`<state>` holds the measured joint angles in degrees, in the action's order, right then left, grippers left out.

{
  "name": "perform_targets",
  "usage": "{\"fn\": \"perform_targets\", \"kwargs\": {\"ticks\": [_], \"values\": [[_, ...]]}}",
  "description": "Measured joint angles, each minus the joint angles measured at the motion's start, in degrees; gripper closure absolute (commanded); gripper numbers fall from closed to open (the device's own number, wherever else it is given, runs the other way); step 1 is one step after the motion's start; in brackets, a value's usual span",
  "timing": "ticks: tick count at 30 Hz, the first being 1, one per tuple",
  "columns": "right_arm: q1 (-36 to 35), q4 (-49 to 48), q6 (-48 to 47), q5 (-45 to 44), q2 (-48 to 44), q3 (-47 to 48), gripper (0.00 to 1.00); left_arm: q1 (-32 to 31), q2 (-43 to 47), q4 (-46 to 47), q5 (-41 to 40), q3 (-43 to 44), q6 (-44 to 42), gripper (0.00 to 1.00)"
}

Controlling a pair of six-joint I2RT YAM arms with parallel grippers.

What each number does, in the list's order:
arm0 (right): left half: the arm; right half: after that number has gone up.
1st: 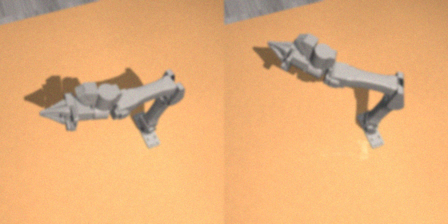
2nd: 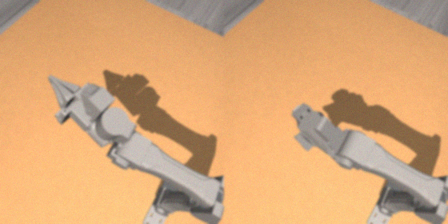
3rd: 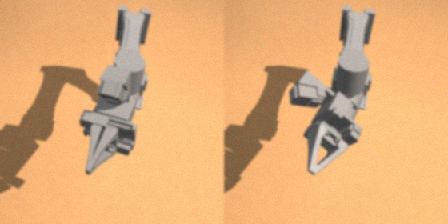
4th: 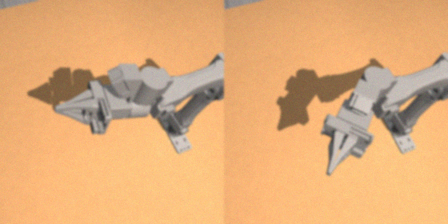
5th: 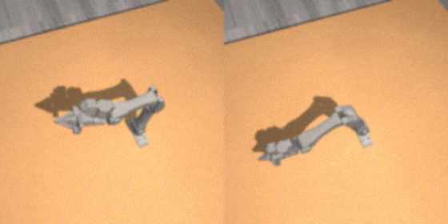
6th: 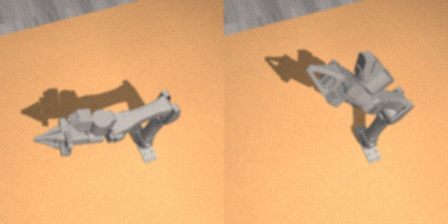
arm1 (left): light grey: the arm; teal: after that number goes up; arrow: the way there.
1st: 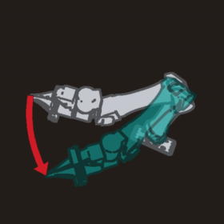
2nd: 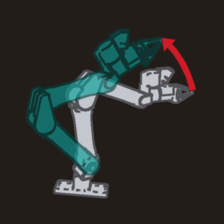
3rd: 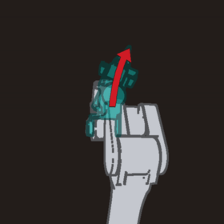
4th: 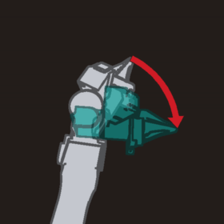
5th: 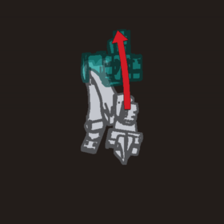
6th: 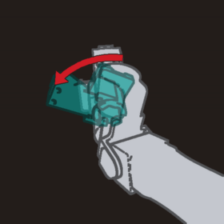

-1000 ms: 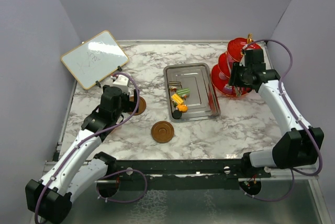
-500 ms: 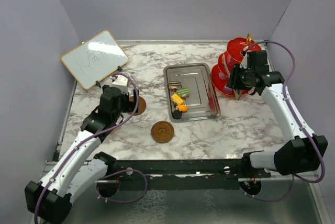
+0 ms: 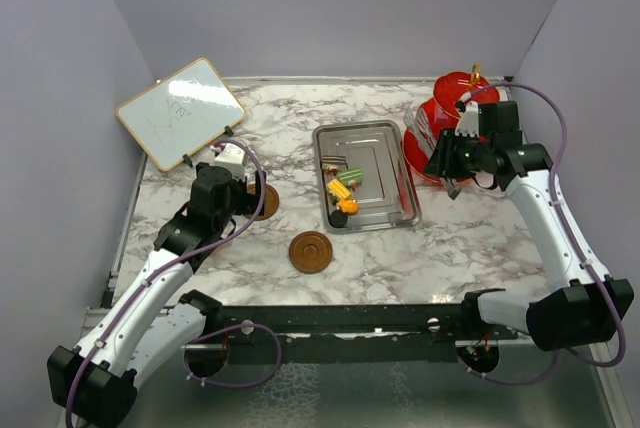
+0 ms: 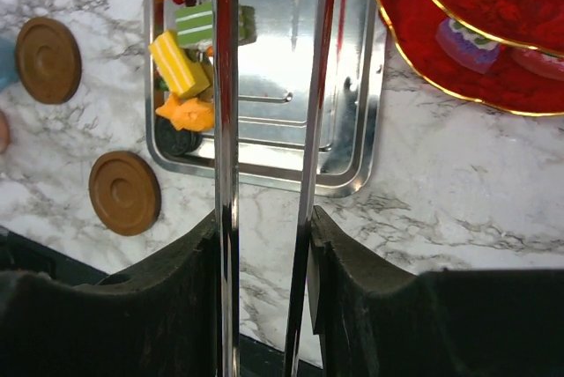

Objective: Serve the afternoon tea
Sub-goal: Adjust the dessert on the tray.

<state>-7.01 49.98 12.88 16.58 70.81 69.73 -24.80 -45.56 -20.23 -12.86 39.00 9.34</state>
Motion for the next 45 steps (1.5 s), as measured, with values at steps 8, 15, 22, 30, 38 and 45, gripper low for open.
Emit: {"fn": "perform_targets", "kwargs": {"ticks": [8, 15, 22, 30, 38, 45], "values": [[0.0, 2.21, -1.57, 7.82, -1.97, -0.59, 0.63, -0.02, -0.5, 0.0, 0.07, 0.0, 0.0, 0.01], [0.0, 3.26, -2.38, 13.86, -1.95, -0.59, 0.63, 0.0, -0.52, 0.0, 0.07, 0.0, 0.15, 0.01], [-3.37, 4.13, -2.71, 13.42, -1.75, -0.59, 0.64, -0.02, -0.26, -0.02, 0.02, 0.0, 0.13, 0.01], [-15.76, 6.27, -1.49, 3.54, 0.02, -0.57, 0.64, 0.0, 3.08, 0.07, -0.61, 0.0, 0.13, 0.01], [-23.47, 6.99, -0.48, -2.84, 3.28, -1.22, 0.65, 0.0, 2.03, 0.04, -0.61, 0.0, 0.13, 0.01], [-27.54, 6.88, -0.52, -4.55, 7.08, -1.95, 0.65, -0.02, 0.94, 0.0, -0.61, 0.0, 0.13, 0.01]]}}
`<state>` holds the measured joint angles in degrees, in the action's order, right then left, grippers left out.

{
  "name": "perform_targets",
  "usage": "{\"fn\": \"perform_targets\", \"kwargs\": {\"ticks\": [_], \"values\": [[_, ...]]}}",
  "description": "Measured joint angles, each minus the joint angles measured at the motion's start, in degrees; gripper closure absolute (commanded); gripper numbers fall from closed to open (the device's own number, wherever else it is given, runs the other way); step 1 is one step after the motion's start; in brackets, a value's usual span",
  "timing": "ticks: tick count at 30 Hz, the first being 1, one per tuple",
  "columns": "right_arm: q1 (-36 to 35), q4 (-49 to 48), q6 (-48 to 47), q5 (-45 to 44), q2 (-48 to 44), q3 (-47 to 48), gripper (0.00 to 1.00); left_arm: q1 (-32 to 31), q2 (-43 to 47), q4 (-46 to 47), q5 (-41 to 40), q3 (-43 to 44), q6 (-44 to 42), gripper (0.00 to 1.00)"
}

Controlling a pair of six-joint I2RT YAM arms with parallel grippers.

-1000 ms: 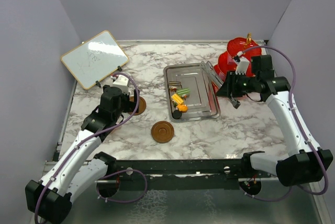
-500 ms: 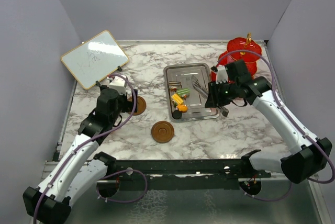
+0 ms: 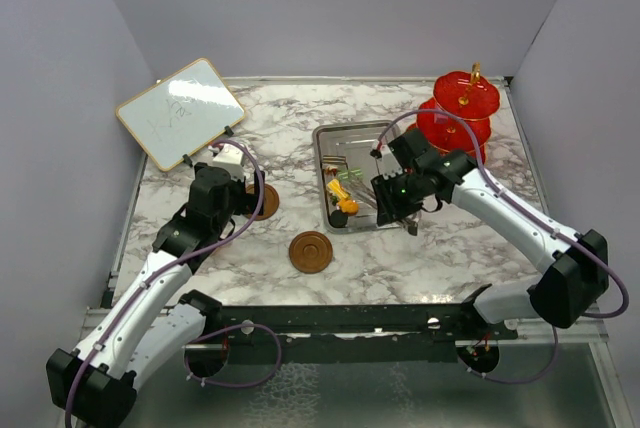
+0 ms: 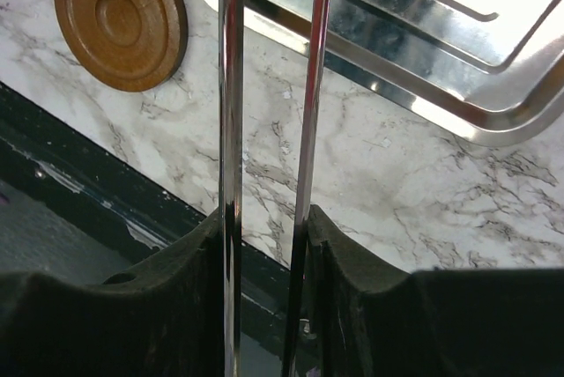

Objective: Serve the afternoon tea
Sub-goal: Adjust the dessert on the tray.

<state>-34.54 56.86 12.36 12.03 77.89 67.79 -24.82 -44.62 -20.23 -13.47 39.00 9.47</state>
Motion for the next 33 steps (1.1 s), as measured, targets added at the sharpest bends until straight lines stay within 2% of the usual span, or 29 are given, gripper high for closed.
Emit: {"fn": "perform_targets", "kwargs": {"ticks": [20, 33], "values": [[-5.77, 0.22, -3.3, -2.73, 6.78, 3.54, 0.64, 0.02, -0.39, 0.02, 0.0, 0.0, 0.0, 0.01], [-9.49, 3.93, -4.11, -9.75, 12.17, 8.28, 0.57, 0.02, -0.87, 0.0, -0.07, 0.0, -0.02, 0.01]]}}
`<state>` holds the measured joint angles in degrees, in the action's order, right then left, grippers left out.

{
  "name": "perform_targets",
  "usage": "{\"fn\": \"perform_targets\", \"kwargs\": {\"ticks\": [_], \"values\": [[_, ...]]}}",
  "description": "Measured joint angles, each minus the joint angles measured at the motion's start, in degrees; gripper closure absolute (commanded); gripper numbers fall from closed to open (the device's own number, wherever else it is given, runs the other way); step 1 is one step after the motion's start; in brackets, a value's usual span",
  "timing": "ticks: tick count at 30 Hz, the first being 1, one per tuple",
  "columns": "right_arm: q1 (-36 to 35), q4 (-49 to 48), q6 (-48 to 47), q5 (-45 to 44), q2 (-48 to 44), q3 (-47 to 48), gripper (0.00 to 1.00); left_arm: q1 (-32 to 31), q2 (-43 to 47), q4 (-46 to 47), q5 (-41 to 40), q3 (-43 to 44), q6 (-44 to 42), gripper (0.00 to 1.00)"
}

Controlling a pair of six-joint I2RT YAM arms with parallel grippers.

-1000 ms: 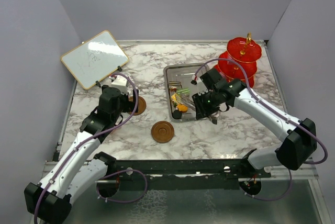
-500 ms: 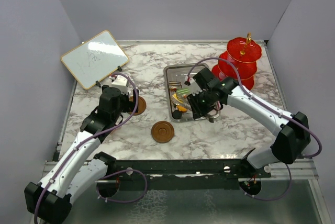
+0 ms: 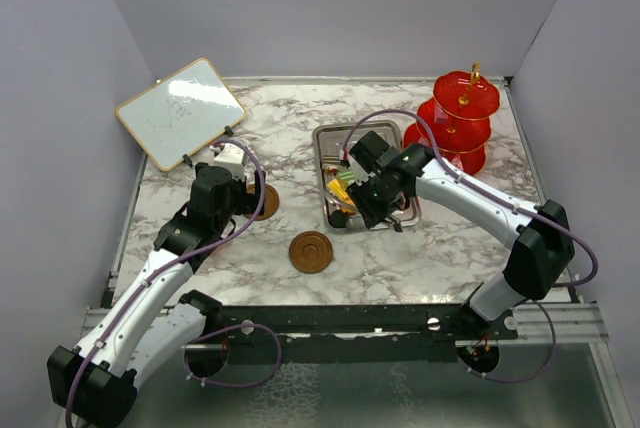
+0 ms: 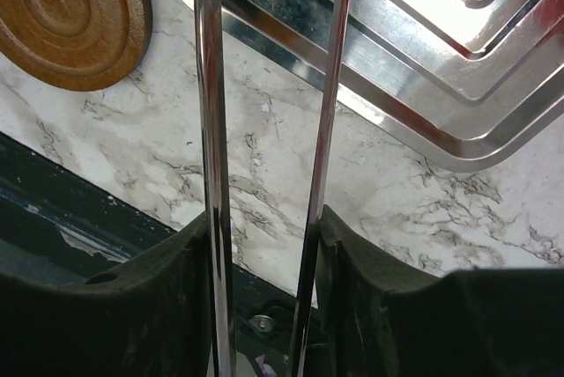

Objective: Serve the afternoon tea
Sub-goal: Adjust the dessert on the tray.

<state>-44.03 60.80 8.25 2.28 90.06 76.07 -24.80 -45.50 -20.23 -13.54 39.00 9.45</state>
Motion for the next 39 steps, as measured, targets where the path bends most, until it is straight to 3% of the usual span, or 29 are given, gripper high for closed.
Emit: {"fn": "perform_targets", "kwargs": {"ticks": [29, 39], "values": [[-6.62, 6.12, 2.23, -13.2, 10.73, 8.33, 0.58, 0.0, 0.92, 0.0, -0.17, 0.0, 0.0, 0.01], [-8.17, 8.52, 4.61, -21.4, 14.53, 11.78, 0.72, 0.0, 0.92, 0.0, -0.13, 0.0, 0.0, 0.01]]}}
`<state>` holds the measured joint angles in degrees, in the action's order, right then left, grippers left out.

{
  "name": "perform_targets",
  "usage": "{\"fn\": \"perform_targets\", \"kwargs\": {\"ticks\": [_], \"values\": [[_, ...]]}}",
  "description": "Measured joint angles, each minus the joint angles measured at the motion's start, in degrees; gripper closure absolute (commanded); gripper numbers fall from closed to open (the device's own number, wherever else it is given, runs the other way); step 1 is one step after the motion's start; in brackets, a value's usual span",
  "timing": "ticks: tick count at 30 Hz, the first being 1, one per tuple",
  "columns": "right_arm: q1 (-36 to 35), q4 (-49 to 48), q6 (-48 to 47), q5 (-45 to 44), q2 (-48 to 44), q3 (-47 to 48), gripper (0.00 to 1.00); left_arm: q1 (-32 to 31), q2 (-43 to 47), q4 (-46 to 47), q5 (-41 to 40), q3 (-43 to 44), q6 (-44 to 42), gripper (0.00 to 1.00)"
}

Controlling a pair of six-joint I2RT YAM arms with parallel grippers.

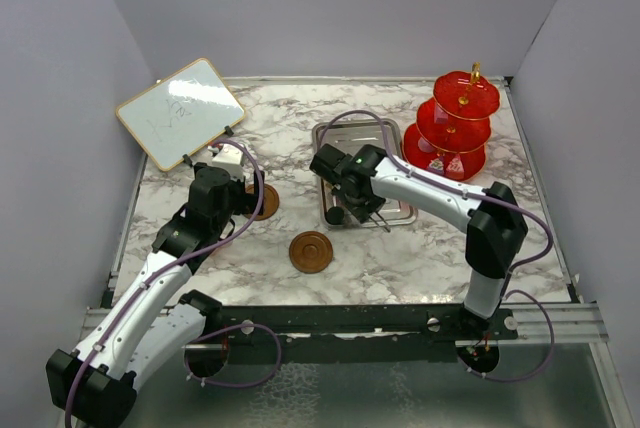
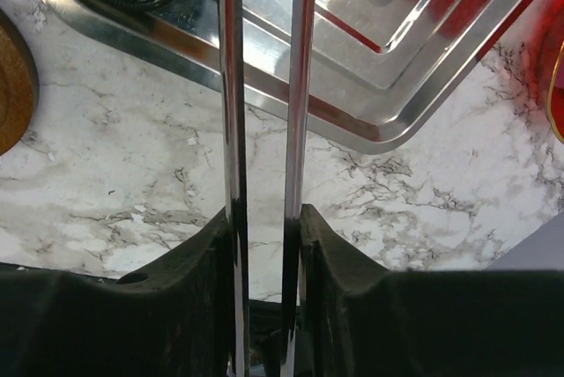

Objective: Serve the afternoon tea
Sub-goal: Adjust the dessert on the tray.

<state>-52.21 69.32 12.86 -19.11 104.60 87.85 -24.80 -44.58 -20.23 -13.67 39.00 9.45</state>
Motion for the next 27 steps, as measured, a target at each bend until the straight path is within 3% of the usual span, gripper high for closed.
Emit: {"fn": "perform_targets", "kwargs": {"ticks": [18, 27], "values": [[0.0, -2.84, 1.09, 4.26, -4.04, 0.26, 0.76, -0.02, 0.0, 0.0, 0.0, 0.0, 0.0, 0.01], [2.54, -7.32, 1.49, 12.68, -9.57, -7.82, 0.76, -0.02, -0.02, 0.0, 0.0, 0.0, 0.0, 0.01]]}}
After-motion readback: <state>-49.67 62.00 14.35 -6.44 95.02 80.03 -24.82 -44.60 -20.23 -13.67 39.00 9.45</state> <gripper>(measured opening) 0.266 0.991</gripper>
